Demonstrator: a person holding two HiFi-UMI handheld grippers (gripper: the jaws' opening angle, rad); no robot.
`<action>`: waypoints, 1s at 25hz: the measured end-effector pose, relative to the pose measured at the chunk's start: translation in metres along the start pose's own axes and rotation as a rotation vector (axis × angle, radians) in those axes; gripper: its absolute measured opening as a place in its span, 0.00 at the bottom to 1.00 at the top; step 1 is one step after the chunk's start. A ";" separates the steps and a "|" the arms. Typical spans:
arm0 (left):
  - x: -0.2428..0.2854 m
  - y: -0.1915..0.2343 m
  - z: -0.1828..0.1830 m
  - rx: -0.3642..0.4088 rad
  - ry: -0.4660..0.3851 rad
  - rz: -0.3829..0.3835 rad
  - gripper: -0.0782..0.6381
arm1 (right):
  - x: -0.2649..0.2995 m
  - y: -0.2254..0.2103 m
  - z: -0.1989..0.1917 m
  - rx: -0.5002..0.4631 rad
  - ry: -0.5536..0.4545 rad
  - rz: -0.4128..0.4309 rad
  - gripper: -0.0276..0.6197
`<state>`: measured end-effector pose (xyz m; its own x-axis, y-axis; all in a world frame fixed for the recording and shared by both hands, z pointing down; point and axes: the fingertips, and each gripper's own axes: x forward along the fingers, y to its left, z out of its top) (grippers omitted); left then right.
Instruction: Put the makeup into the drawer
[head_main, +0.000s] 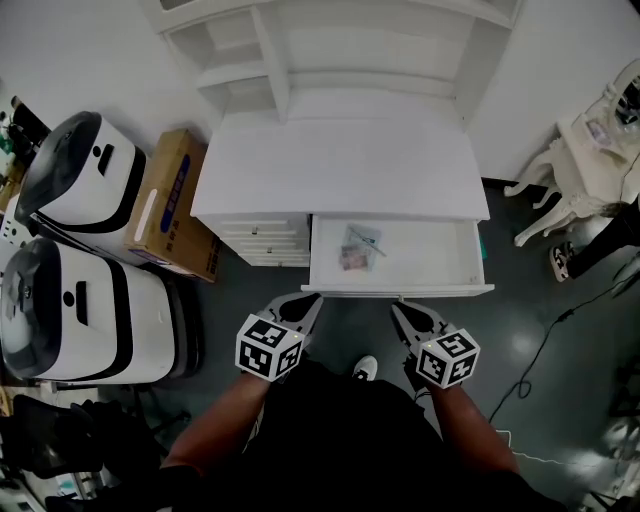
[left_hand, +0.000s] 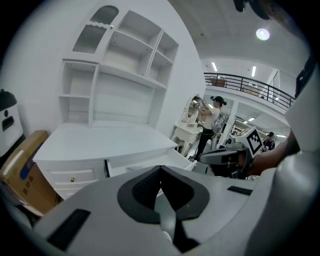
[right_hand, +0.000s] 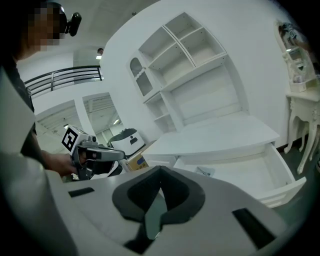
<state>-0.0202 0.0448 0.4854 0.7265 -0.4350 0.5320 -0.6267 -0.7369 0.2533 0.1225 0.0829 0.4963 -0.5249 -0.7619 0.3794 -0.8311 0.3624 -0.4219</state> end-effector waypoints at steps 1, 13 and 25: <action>0.002 0.002 0.003 0.006 0.000 -0.012 0.12 | 0.002 0.001 0.000 0.001 0.001 -0.014 0.09; -0.018 0.037 -0.011 0.071 0.077 -0.131 0.12 | 0.046 0.033 -0.014 0.084 -0.008 -0.150 0.09; -0.031 0.049 -0.024 0.057 0.076 -0.155 0.12 | 0.050 0.051 -0.030 0.119 0.006 -0.180 0.09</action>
<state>-0.0806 0.0344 0.5011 0.7883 -0.2753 0.5502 -0.4906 -0.8210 0.2921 0.0484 0.0797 0.5189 -0.3711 -0.8053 0.4624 -0.8843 0.1544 -0.4407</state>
